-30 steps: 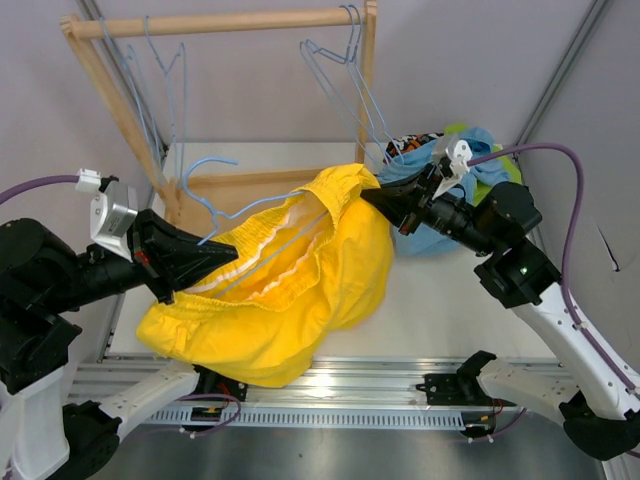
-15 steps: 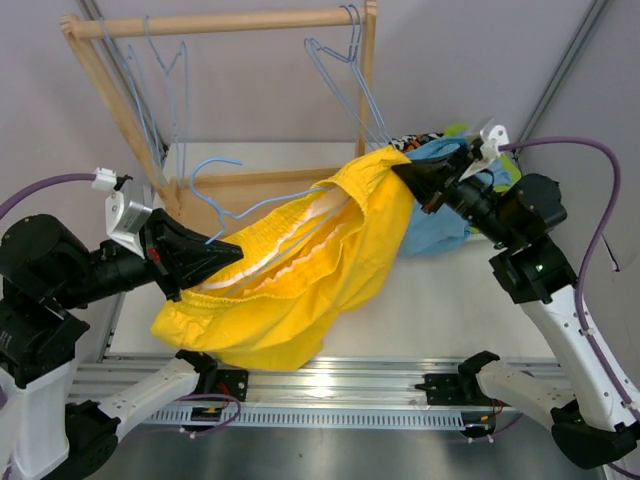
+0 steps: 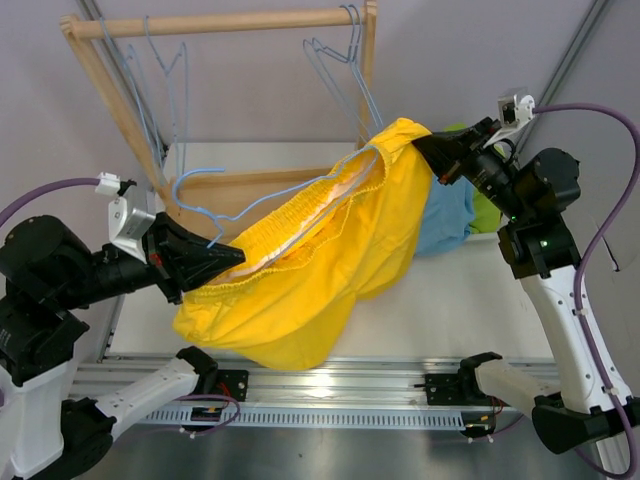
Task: Remove the shorts from the hanger
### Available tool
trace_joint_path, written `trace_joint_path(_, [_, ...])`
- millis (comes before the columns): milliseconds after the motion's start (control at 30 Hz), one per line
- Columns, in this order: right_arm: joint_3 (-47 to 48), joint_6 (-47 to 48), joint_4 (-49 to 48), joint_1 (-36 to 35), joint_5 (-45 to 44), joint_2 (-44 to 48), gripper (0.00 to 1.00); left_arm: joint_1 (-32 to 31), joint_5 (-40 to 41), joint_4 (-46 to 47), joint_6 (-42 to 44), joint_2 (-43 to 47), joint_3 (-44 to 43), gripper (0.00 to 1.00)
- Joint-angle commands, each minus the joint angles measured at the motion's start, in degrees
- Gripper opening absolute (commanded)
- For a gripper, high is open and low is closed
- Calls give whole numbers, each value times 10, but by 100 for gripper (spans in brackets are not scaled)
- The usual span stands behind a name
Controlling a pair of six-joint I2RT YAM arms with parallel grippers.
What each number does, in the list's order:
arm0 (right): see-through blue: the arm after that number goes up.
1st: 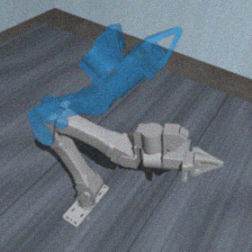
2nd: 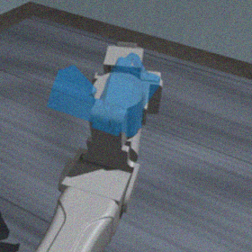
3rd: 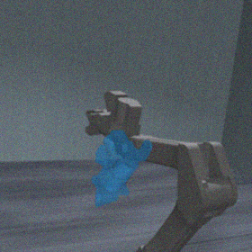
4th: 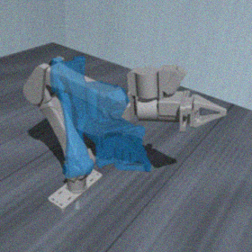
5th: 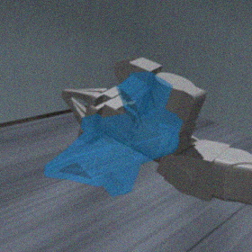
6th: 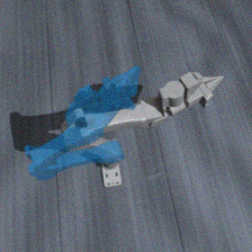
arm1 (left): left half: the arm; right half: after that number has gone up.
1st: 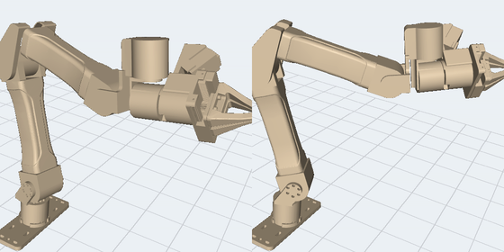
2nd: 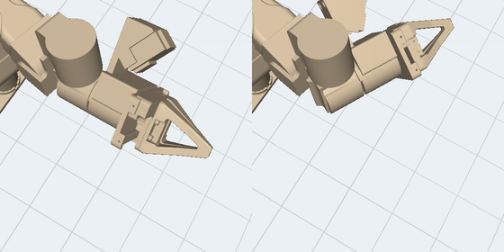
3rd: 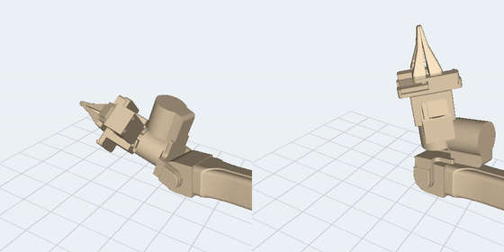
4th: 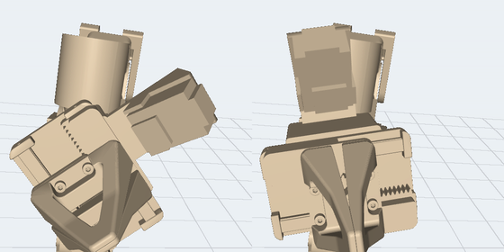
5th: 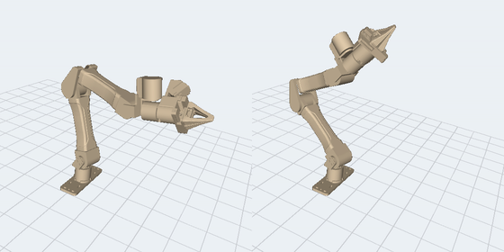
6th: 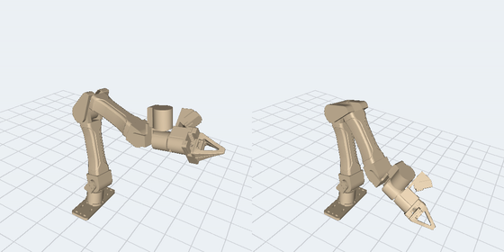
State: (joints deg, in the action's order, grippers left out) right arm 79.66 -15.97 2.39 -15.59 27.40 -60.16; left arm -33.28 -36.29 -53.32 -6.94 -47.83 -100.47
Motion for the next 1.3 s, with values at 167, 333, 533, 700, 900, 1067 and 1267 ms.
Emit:
trace_joint_path(167, [37,-21,32,18,-75,-31,0,-9,2,6,12,19,-20,0])
trace_joint_path(333, [-15,-21,28,-4,-41,6,0,-9,38,11,10,7,-32,0])
trace_joint_path(533, [-53,19,29,-110,128,70,0,-9,195,101,-25,1,2,0])
trace_joint_path(700, [0,67,114,-258,127,78,0,-9,265,189,-53,-26,67,0])
trace_joint_path(900, [163,154,219,-279,-133,41,0,-9,302,104,-48,-74,60,0])
trace_joint_path(1067, [394,263,257,-278,-359,-67,0,-9,359,33,-40,-37,116,0])
trace_joint_path(1267, [556,426,135,-269,-493,-195,0,-9,402,0,-44,17,153,0])
